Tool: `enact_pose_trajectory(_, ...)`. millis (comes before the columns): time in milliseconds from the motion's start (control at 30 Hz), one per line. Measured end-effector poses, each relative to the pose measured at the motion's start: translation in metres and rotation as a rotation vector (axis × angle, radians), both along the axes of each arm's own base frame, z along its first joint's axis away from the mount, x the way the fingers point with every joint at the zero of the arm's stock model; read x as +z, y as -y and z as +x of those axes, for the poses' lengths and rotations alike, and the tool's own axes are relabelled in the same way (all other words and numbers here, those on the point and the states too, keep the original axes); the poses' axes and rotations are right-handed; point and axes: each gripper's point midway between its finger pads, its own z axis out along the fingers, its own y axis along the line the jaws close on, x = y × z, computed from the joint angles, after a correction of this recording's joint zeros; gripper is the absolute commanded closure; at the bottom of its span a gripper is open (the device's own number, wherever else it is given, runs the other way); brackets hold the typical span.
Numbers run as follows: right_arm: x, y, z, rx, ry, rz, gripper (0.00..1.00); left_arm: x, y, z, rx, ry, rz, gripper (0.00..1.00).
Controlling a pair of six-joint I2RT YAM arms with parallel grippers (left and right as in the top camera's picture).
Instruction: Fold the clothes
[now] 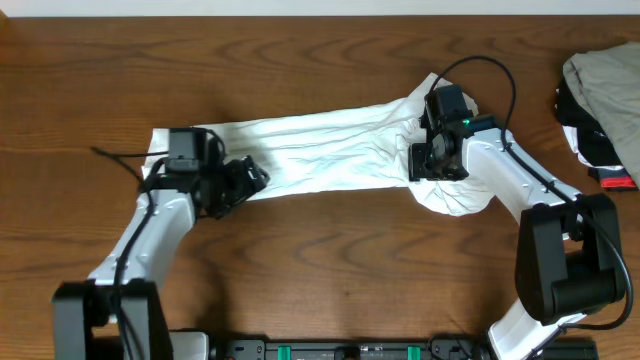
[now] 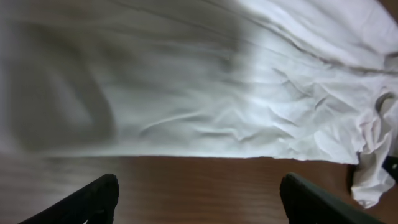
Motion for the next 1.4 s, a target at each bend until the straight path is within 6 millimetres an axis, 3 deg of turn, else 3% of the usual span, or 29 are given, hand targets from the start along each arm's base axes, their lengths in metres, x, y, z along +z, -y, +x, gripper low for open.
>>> enact_pose_trajectory(67, 0.0, 0.0, 0.001, -0.002, 0.005, 0.002, 0.47, -0.004, 0.006, 0.002, -0.017, 0.001, 0.0, 0.15)
enact_pose_trajectory(400, 0.003, 0.004, 0.014, -0.058, 0.056, -0.013, 0.99, -0.028, 0.012, 0.01, -0.037, -0.014, 0.014, 0.14)
enact_pose_trajectory(733, 0.012, 0.007, 0.043, -0.111, 0.182, -0.023, 0.99, -0.033, 0.014, 0.025, -0.039, 0.001, 0.005, 0.14)
enact_pose_trajectory(1400, 0.035, 0.004, 0.086, -0.094, 0.384, -0.02, 0.99, -0.033, 0.015, 0.026, -0.039, 0.003, 0.003, 0.14)
